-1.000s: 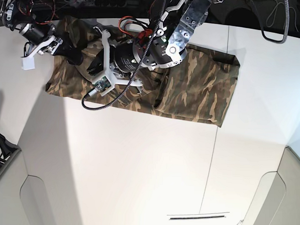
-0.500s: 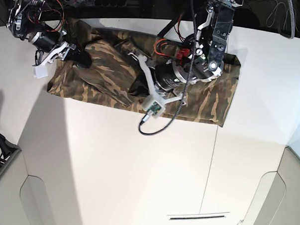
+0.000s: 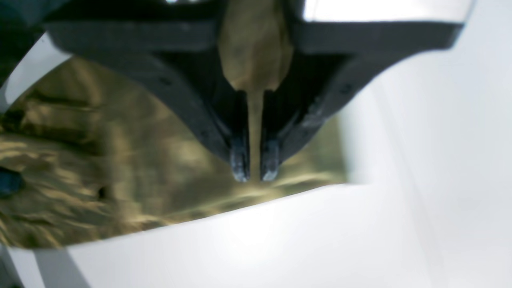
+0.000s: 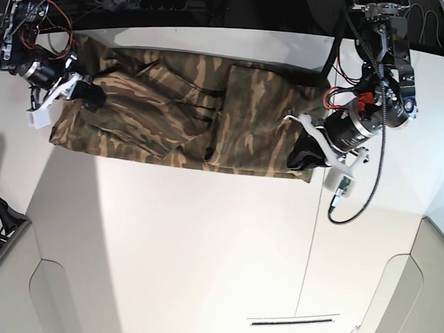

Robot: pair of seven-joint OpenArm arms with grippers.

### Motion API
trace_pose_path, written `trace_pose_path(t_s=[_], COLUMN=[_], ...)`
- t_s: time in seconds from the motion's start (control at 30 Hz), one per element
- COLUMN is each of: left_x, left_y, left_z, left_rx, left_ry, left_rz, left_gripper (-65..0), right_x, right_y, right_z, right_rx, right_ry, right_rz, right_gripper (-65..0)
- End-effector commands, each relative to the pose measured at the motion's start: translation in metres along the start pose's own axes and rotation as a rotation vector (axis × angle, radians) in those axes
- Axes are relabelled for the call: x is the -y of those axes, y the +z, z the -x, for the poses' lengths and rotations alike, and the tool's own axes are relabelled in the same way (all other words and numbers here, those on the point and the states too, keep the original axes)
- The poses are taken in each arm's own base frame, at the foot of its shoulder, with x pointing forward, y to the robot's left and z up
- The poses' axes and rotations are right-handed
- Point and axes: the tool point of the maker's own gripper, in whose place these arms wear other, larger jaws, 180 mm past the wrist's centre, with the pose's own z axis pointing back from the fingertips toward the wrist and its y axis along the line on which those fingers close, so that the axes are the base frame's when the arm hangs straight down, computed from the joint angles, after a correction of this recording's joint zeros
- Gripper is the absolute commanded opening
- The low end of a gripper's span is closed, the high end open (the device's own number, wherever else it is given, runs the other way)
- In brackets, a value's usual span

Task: Fold the T-shirt properly
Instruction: 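Open the left gripper and withdraw it from the folded shirt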

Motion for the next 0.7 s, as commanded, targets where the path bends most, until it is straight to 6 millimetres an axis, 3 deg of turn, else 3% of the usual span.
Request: trace_pose_path(t_s=[0.0, 0.2, 0.37, 0.47, 0.67], left_x=[-0.003, -0.031, -0.028, -0.024, -0.022], left_y=[0.008, 0.034, 0.040, 0.042, 0.045], left_z=[-0.012, -0.001, 0.019, 0.028, 0.037], left_rx=[0.046, 0.046, 0.004, -0.012, -0.034], left_ry=[-0.010, 0.059, 0.077, 0.094, 0.103], left_rz=[0.006, -0.054, -0.044, -0.034, -0.027], left_gripper=[-59.6, -59.6, -59.6, -59.6, -59.6], right_x=[0.008, 0.048, 0.062, 0.056, 0.017], right_y=[0.013, 0.062, 0.093, 0.103, 0.108], right_z=[-0.022, -0.063, -0.102, -0.126, -0.167], right_rx=[0.049, 0.085, 0.106, 0.118, 0.189], right_ry=[0.031, 0.114, 0.204, 0.259, 0.388], right_rz=[0.022, 0.159, 0.233, 0.243, 0.218], right_gripper=[-65.0, -65.0, -65.0, -65.0, -65.0])
